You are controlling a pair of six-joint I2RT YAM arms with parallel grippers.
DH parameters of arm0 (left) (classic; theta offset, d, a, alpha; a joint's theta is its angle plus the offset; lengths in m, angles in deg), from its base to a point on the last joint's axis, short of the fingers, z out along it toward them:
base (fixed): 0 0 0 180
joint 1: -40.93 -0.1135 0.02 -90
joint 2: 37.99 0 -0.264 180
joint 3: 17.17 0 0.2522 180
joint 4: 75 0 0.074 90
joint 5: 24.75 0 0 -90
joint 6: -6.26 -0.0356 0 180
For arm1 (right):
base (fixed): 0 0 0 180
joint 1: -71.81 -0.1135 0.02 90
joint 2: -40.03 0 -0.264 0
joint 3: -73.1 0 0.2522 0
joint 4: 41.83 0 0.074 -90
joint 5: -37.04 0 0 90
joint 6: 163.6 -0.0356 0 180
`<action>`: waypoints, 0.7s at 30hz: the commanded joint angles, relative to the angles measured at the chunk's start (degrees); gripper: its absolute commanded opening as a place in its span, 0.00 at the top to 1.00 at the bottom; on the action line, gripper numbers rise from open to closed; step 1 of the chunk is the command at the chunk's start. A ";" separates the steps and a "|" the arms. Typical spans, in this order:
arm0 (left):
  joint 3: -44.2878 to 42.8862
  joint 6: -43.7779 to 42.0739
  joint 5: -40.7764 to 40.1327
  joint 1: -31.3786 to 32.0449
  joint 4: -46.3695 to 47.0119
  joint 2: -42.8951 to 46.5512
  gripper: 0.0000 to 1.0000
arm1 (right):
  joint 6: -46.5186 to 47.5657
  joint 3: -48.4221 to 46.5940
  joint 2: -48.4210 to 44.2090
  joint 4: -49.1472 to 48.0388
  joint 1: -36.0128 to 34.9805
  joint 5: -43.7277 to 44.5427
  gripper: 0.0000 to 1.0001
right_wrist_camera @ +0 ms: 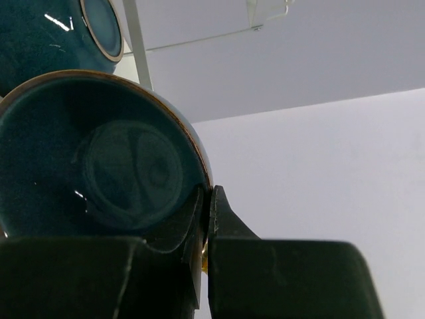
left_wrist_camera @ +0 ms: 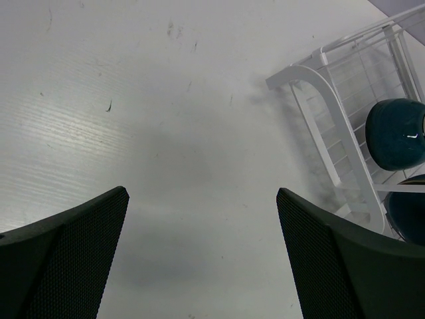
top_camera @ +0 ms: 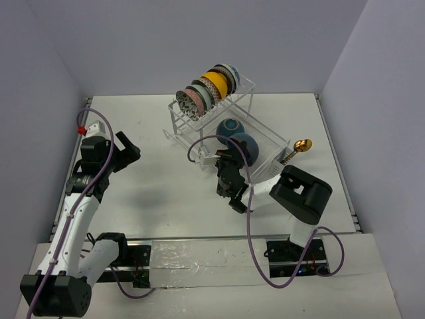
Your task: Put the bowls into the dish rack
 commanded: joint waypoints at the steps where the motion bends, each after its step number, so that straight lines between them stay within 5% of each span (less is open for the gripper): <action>1: 0.66 -1.34 0.77 -0.56 1.78 0.97 0.01 | 4.08 1.23 1.72 -28.34 -0.69 0.78 1.00; 16: 0.93 -1.16 2.27 -2.15 2.13 0.97 0.01 | 3.55 3.42 7.79 -28.34 -6.93 3.94 1.00; 21: 0.93 -1.16 2.27 -2.50 2.13 0.80 0.01 | 3.37 3.78 10.07 -28.34 -9.31 5.27 0.86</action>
